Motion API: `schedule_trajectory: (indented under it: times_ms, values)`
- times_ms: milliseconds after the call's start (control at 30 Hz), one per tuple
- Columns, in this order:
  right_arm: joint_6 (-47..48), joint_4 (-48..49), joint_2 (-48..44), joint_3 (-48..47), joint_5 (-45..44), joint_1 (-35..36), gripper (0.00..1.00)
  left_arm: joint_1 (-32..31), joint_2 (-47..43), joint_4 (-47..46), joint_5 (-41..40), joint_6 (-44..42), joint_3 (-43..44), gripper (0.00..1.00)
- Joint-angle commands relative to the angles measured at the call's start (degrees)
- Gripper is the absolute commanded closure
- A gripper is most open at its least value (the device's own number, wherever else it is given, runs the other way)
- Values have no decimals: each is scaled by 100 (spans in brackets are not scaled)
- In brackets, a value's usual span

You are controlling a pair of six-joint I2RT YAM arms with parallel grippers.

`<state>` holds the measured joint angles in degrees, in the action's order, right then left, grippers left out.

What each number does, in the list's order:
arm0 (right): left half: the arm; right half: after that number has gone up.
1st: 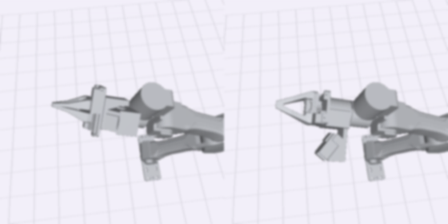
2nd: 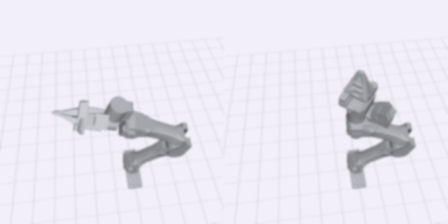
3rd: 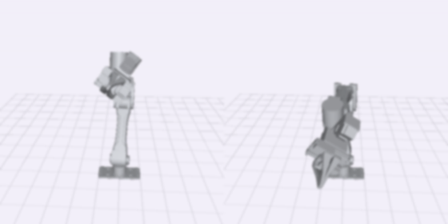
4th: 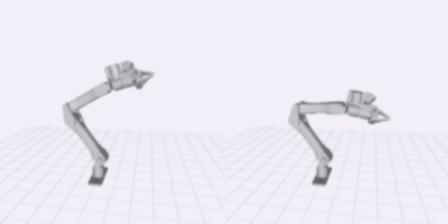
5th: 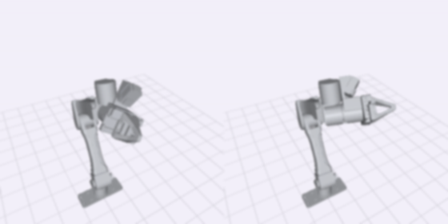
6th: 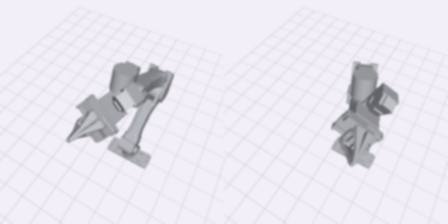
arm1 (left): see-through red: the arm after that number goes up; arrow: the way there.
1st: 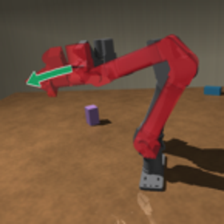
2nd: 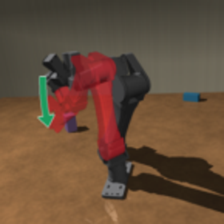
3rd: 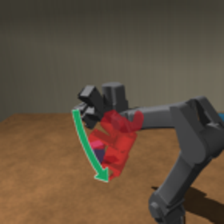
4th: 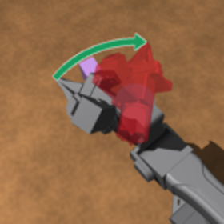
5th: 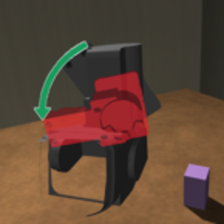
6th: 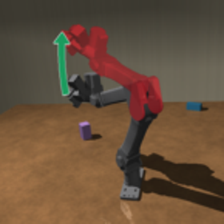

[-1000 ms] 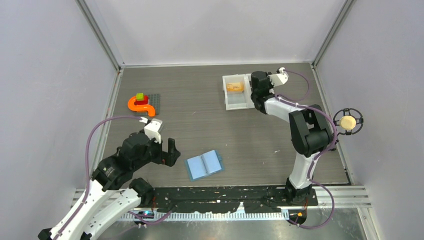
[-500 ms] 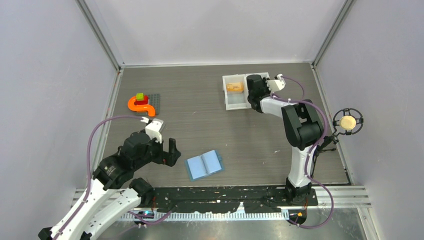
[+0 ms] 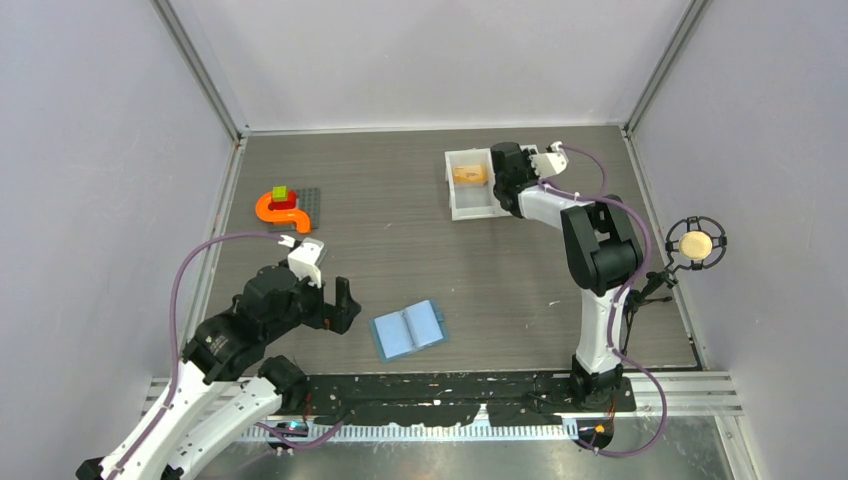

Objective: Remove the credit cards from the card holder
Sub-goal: Place the credit card in the storage box.

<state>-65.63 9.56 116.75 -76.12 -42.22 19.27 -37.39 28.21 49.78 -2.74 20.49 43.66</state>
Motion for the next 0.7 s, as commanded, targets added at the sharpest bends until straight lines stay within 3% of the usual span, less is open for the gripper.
schedule_trajectory:
  times_ms: [0, 667]
  values:
    - [75, -116, 50, -211, -78, -68, 77, 25, 39, -142, 0, -98, -2, 0]
    - [-70, -97, 314, -154, 342, -191, 75, 19, 136, -119, -143, -63, 2, 0]
